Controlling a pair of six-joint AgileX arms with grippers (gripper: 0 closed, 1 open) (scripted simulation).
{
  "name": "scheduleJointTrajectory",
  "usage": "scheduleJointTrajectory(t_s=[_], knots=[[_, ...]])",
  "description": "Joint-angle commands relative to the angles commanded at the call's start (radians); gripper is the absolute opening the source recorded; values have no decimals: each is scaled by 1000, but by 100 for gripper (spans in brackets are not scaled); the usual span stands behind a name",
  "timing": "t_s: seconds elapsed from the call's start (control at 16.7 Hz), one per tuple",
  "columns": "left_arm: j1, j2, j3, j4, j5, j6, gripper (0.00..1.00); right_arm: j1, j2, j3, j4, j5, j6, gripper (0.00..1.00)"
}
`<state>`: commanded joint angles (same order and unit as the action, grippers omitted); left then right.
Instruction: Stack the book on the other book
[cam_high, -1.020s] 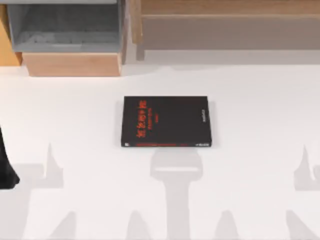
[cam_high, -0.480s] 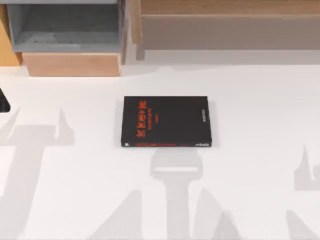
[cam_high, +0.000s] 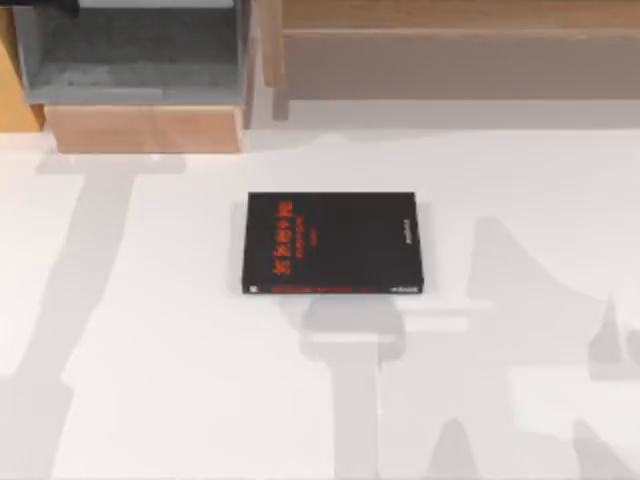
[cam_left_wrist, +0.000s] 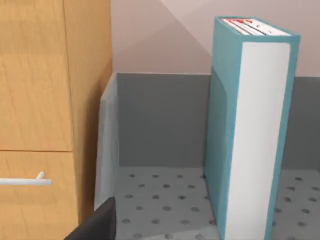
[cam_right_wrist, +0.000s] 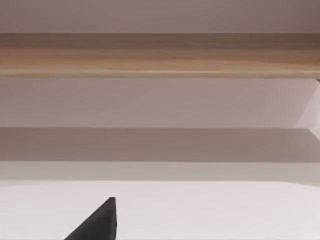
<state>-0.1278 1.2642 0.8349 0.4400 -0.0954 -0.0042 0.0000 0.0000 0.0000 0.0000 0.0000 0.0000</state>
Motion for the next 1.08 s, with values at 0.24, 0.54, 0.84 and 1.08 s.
scheduleJointTrajectory(t_s=[0.24, 0.54, 0.84, 1.08], knots=[[-28, 298, 192, 100, -25, -1, 100, 0, 0, 0, 0, 0, 0, 100], [-51, 556, 358, 186, -46, -2, 100, 0, 0, 0, 0, 0, 0, 100], [-58, 632, 408, 212, -53, -2, 100, 0, 0, 0, 0, 0, 0, 100], [-53, 629, 403, 210, -52, -2, 100, 0, 0, 0, 0, 0, 0, 100]])
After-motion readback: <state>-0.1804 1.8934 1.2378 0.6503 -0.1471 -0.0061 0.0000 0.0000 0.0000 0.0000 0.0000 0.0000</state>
